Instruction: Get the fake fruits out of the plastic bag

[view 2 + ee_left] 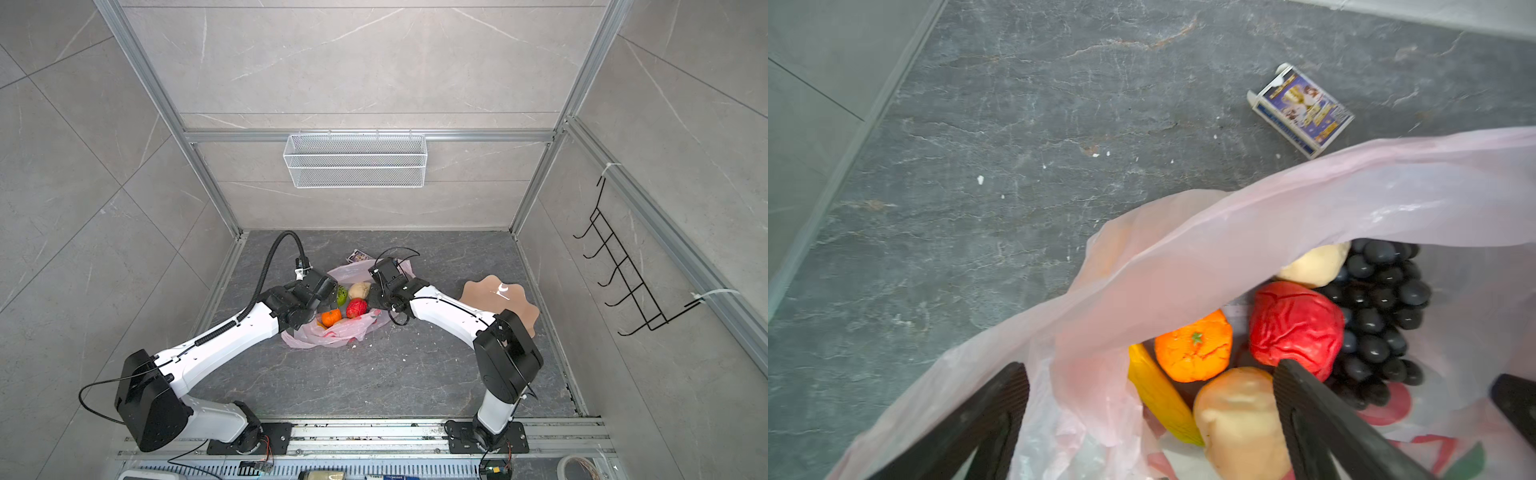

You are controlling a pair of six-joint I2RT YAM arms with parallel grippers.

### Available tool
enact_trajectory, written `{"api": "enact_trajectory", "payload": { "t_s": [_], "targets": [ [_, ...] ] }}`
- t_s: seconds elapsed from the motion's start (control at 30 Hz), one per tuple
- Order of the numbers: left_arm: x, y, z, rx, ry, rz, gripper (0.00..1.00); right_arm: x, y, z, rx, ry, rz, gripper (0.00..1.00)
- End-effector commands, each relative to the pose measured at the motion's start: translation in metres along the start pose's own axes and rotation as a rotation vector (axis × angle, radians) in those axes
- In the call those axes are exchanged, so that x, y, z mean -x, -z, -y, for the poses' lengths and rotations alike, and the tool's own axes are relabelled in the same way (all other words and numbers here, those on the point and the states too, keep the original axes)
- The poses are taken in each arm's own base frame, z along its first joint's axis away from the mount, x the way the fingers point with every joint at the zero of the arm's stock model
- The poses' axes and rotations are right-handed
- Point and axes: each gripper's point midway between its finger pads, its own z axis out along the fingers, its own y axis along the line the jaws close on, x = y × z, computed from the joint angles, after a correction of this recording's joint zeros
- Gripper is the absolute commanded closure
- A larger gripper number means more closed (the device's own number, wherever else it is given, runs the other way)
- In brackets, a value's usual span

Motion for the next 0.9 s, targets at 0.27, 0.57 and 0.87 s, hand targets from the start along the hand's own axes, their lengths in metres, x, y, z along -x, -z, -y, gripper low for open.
{"api": "enact_trajectory", "payload": {
  "t_s": [0.27, 0.57, 0.87],
  "targets": [
    [-0.01, -0.079, -0.016, -0.003, -0.004, -0.182, 0.11, 0.0, 0.009, 0.0, 0.001, 0.018, 0.018, 1.0],
    [-0.019, -0.117, -0.031, -0.265, 0.288, -0.248, 0.9, 0.006, 0.005, 0.022, 0.202, -0.154, 0.01, 1.0],
    [-0.02, -0.117, -0.099, -0.428, 0.781, -0.138, 1.0, 0.029, 0.015, 0.05, 0.412, -0.193, 0.082, 1.0]
  ]
}}
